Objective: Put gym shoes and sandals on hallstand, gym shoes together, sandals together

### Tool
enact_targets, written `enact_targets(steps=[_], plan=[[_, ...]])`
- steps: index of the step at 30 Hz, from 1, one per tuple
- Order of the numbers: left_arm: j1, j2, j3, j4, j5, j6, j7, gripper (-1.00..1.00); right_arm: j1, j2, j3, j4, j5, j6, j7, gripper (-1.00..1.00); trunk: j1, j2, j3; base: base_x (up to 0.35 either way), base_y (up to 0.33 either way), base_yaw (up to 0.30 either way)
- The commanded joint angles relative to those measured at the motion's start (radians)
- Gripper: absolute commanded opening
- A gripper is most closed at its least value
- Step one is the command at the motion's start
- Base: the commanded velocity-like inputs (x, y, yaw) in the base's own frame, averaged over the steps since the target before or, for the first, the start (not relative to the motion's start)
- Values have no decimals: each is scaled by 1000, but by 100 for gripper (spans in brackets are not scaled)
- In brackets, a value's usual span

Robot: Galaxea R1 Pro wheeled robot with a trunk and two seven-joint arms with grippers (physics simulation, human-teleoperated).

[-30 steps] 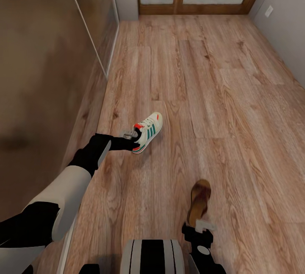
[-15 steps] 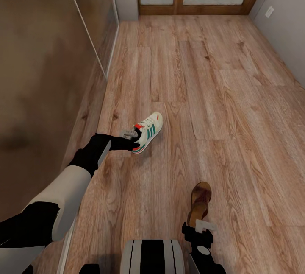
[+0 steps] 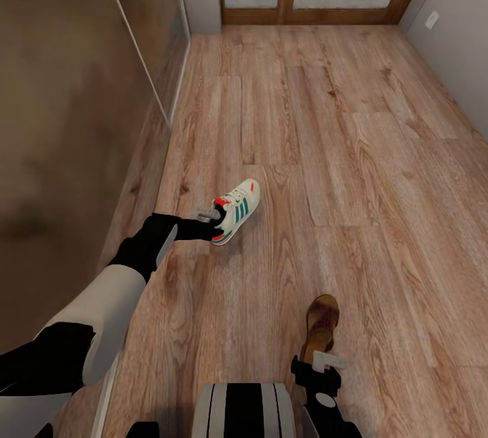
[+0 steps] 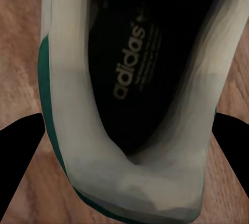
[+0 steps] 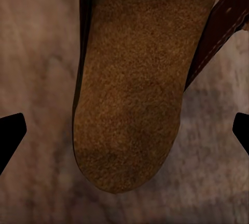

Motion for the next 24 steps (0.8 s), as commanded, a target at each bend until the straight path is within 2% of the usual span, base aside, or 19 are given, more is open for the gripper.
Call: enact_targets(steps=[1, 6, 17, 24], plan=[[0, 0, 2, -1, -10, 3, -7, -100, 0, 0, 1, -1, -6, 2, -3, 100, 0, 0, -1, 3, 0, 0], [0, 1, 4, -1, -10, 4, -8, -100, 0, 0, 1, -1, -6, 1, -3, 100, 0, 0, -6, 1, 0, 0], [0, 1, 4, 0, -10, 3, -9, -100, 0, 0, 1, -1, -6, 1, -3, 100, 5, -3, -62, 0, 0, 0], [0, 1, 5, 0, -10, 3, -9, -100, 0, 0, 1, -1, -6, 1, -3, 100, 5, -3, -63, 0, 0, 0]])
